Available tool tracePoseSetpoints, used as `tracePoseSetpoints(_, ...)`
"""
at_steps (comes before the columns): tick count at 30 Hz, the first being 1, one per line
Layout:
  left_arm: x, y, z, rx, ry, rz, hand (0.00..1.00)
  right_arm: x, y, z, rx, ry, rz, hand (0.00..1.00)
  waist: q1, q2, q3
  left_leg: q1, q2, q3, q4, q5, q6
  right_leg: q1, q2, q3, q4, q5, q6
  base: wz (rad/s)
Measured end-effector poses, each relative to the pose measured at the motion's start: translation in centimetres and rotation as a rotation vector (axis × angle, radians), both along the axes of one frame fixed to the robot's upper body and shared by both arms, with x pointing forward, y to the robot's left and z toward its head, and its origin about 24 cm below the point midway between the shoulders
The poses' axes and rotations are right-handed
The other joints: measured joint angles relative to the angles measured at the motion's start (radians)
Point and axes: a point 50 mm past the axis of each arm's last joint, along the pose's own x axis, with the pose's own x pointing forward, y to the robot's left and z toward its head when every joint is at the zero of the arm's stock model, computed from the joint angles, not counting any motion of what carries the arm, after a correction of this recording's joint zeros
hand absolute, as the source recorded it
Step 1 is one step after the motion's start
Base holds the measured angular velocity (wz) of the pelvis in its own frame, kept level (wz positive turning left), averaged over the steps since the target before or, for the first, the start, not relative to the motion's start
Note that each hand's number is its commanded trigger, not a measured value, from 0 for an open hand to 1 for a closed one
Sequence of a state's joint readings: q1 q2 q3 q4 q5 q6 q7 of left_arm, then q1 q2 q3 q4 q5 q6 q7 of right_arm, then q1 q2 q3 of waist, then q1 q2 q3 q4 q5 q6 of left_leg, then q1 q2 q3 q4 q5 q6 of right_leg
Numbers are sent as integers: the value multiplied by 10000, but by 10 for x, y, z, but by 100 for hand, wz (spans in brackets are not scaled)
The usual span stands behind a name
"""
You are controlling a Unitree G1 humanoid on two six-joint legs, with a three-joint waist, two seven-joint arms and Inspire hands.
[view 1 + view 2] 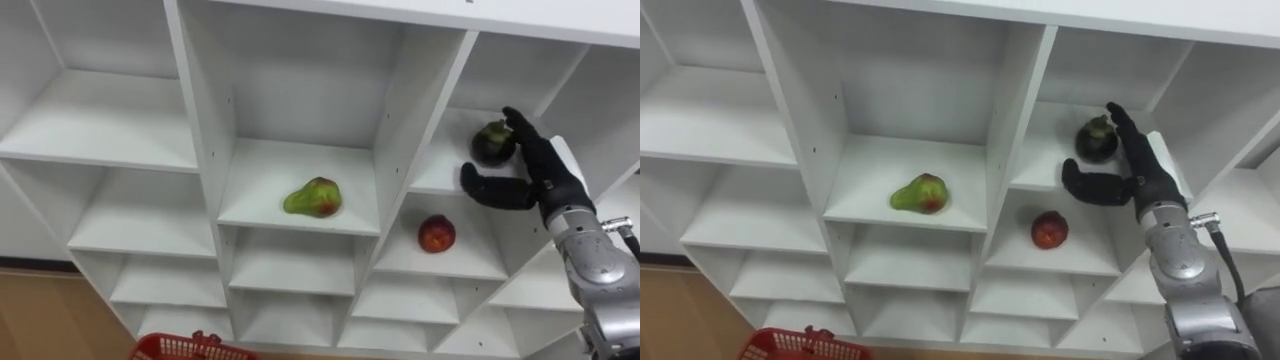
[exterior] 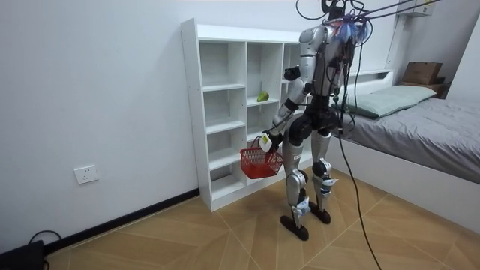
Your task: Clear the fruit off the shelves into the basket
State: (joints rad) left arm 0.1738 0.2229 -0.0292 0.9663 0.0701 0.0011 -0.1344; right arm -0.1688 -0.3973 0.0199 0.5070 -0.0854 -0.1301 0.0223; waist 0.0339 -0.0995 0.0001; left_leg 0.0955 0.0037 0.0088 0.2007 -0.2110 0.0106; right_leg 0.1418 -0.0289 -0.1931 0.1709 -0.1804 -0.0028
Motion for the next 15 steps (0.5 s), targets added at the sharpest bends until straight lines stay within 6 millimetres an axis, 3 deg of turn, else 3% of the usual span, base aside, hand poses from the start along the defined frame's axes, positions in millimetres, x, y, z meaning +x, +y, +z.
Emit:
tracePoseSetpoints(1, 0, 0, 0, -1, 1, -27, 100, 0, 0, 0, -24, 16, 34, 65, 0, 3, 1, -1, -1, -4, 7, 0, 0, 4, 0, -2, 1, 1, -1, 0)
tracePoseSetpoints(2, 1, -1, 0, -14, -4, -70, 100, 0, 0, 0, -64, 31, 58, 100, 1, 8, 3, -1, -4, -11, 14, 0, 0, 7, -1, -3, 5, 2, -1, 0)
tracePoseSetpoints(15, 3, -1, 0, -4, 11, -184, 100, 7, -5, 12, -886, -390, -56, 100, -25, 114, -13, -72, -16, -146, 39, -5, -9, -8, 1, -96, -3, 4, -3, 2)
